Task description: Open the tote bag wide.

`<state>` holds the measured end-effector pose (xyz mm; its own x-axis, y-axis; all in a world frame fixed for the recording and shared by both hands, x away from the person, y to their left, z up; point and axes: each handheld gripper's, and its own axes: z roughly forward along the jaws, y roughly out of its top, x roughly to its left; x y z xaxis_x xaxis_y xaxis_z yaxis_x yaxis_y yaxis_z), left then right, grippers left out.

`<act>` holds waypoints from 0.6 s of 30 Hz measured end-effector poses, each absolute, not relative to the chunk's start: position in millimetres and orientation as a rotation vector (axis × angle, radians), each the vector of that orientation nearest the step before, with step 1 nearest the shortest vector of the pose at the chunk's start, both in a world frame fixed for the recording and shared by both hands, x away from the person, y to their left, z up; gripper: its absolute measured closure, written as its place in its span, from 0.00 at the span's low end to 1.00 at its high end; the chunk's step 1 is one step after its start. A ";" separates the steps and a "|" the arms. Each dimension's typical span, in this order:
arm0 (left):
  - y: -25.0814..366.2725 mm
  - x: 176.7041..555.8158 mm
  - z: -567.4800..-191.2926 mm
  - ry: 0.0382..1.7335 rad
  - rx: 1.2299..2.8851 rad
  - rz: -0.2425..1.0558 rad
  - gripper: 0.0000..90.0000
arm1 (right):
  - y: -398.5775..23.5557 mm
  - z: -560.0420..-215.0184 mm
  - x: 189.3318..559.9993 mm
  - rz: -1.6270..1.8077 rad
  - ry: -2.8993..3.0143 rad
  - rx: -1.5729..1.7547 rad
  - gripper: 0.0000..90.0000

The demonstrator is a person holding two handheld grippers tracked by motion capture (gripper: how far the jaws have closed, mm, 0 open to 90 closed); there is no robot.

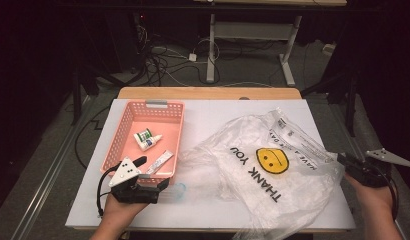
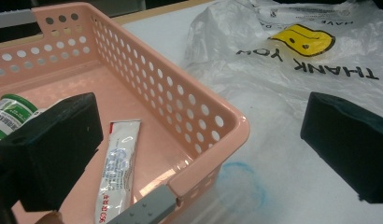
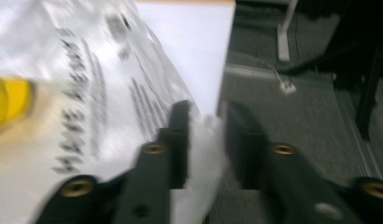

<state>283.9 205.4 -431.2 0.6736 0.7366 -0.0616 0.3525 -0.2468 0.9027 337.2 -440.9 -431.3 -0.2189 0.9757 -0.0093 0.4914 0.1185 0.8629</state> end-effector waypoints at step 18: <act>208.4 281.7 -430.1 0.854 1.849 0.460 0.00 | -344.1 -389.9 357.5 1.184 1.934 1.177 0.64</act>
